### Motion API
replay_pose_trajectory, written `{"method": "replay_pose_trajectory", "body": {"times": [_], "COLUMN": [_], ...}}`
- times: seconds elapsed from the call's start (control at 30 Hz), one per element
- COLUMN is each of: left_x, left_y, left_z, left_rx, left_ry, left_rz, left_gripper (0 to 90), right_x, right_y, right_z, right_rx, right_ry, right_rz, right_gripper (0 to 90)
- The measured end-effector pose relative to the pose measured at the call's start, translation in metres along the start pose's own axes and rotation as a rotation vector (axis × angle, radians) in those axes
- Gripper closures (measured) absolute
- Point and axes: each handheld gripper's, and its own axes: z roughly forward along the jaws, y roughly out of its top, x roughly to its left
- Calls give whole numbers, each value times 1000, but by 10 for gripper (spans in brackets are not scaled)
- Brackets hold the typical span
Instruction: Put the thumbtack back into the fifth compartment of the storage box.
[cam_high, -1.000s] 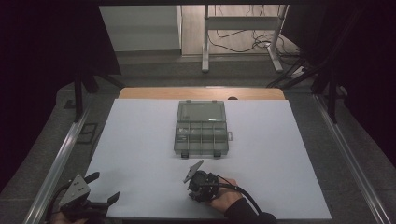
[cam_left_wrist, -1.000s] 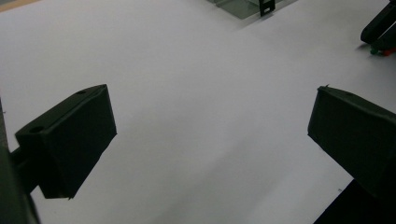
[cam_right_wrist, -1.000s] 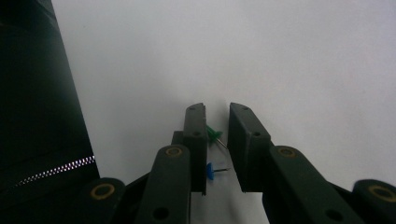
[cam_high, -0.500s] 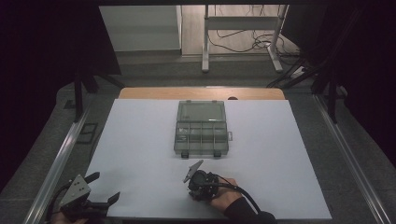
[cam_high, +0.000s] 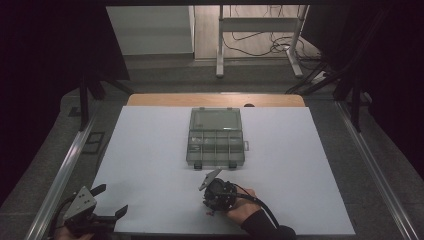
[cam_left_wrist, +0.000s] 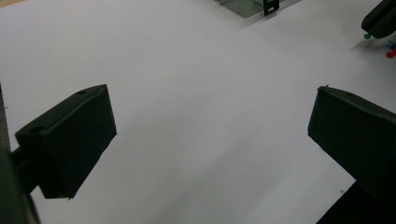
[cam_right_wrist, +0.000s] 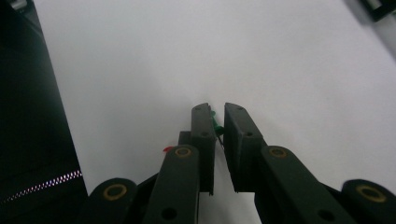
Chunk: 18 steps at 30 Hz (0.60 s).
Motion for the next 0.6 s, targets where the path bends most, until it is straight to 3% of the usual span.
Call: {"method": "replay_pose_trajectory", "body": {"times": [0.6], "left_x": [0], "left_y": [0], "left_z": [0], "left_rx": [-1], "left_ry": [-3], "left_rz": [4], "left_gripper": [14], "right_x": [-20], "right_y": [9], "right_z": [-10], "right_rx": [-92], "right_ry": [-34], "right_rz": [50], "right_gripper": [825]}}
